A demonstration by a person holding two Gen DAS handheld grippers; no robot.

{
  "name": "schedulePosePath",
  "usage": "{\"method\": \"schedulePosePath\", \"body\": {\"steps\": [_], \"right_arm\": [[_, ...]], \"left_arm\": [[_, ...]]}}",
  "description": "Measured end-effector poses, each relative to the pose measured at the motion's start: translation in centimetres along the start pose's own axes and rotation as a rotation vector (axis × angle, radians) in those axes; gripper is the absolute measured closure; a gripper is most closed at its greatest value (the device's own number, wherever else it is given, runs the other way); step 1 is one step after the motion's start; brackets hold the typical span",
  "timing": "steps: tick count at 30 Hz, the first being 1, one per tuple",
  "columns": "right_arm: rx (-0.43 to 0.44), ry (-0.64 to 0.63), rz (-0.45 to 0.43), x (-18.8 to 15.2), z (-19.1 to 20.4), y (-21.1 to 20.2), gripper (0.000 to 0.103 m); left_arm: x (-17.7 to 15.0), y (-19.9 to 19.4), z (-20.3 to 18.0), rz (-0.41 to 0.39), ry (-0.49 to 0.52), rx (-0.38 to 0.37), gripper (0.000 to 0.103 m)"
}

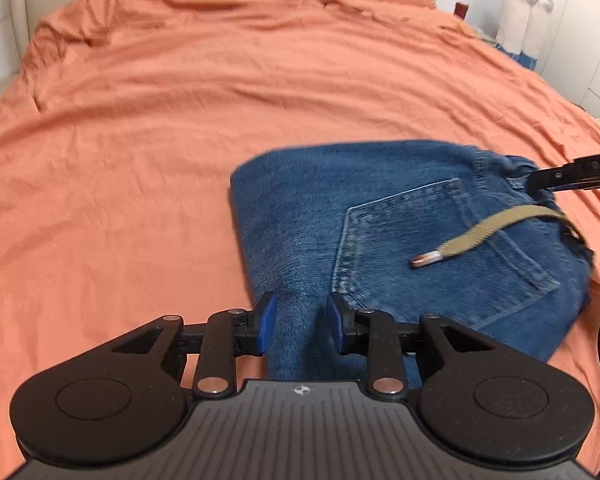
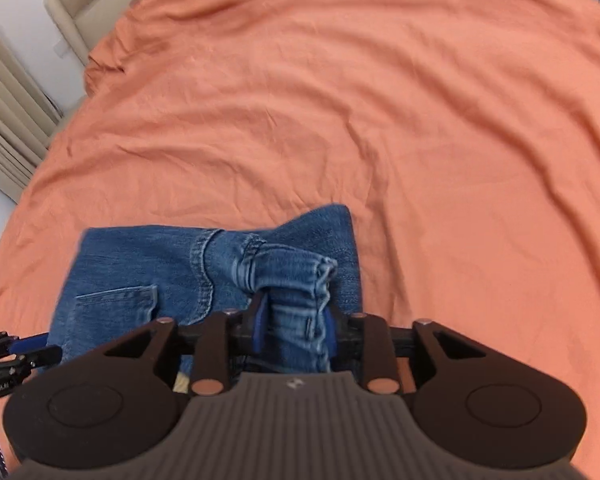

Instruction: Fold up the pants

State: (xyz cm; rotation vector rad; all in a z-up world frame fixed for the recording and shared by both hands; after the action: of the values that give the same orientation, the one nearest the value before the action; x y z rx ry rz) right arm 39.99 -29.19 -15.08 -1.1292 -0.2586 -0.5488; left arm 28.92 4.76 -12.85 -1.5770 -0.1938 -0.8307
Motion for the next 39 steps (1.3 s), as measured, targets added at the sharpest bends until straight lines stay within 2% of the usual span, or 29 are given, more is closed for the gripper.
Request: {"method": "schedulePosePath", "body": {"steps": [4,6,8,9,12,16,18,22,24,26,28,32,34,37,39], "right_arm": [[0.025,-0.035,-0.155,-4.4,0.5,-5.7,0.074],[0.027,-0.033,-0.204,-6.9,0.8,-7.1,0.075],[0.038,-0.019,-0.264,-9.1,1.1,-7.8,0.075],[0.049,-0.009,-0.281,-9.9,1.1,-7.9,0.075],[0.085,-0.008,-0.245,-10.4,1.4,-6.9,0.076],[0.012,-0.056,-0.222,-11.3,0.9,-5.1,0.082],[-0.002,-0.053,-0.209,-11.6,0.2,-4.2,0.082],[0.028,-0.018,-0.208,-11.4,-1.1,-3.8,0.084],[0.029,-0.012,-0.21,-11.5,-1.3,-3.8,0.083],[0.022,-0.027,-0.207,-11.6,-1.2,-3.6,0.083],[0.01,-0.045,-0.199,-11.6,-1.1,-3.4,0.082],[-0.015,-0.067,-0.176,-11.8,-1.0,-3.3,0.082],[-0.037,-0.083,-0.163,-11.8,-0.9,-3.0,0.082],[-0.054,-0.099,-0.153,-11.9,-0.7,-2.6,0.082],[-0.06,-0.109,-0.153,-12.0,-0.7,-2.5,0.082]], "left_arm": [[-1.5,-3.7,-1.1,-0.041,0.035,0.016,0.066],[-2.6,-5.6,-1.9,-0.054,0.052,0.029,0.06],[-3.8,-7.2,-2.9,-0.065,0.074,0.035,0.048],[-4.4,-7.8,-3.4,-0.065,0.086,0.037,0.047],[-6.3,-8.9,-4.7,-0.039,0.119,0.034,0.041],[-8.4,-7.3,-6.0,0.018,0.148,0.129,0.04],[-8.9,-6.4,-5.6,0.026,0.09,0.131,0.044],[-8.8,-5.4,-3.5,-0.024,-0.119,0.068,0.046],[-8.7,-4.2,-3.3,0.007,-0.142,0.063,0.056],[-8.6,-3.2,-3.8,0.048,-0.103,0.065,0.076],[-8.2,-3.6,-4.3,0.065,-0.018,0.094,0.081],[-7.1,-6.5,-6.9,0.066,0.335,0.195,0.086],[-7.4,-6.6,-7.8,0.099,0.452,0.224,0.09],[-8.6,-4.8,-8.4,0.154,0.517,0.226,0.091],[-9.4,-3.5,-8.3,0.175,0.476,0.205,0.091]]}}
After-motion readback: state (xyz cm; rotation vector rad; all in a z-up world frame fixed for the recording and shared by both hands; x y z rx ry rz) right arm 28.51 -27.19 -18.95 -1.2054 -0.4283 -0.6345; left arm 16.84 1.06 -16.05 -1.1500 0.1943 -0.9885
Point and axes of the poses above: each gripper's, at about its wrist camera, not at the fingertips, and y roughly the way its jaws point, z to its left, x to its top, the point moved 1 cm from there along y, roughly the way its jaws point, and after that the axes turned 8 degrees about y, right-handed, at the moved point
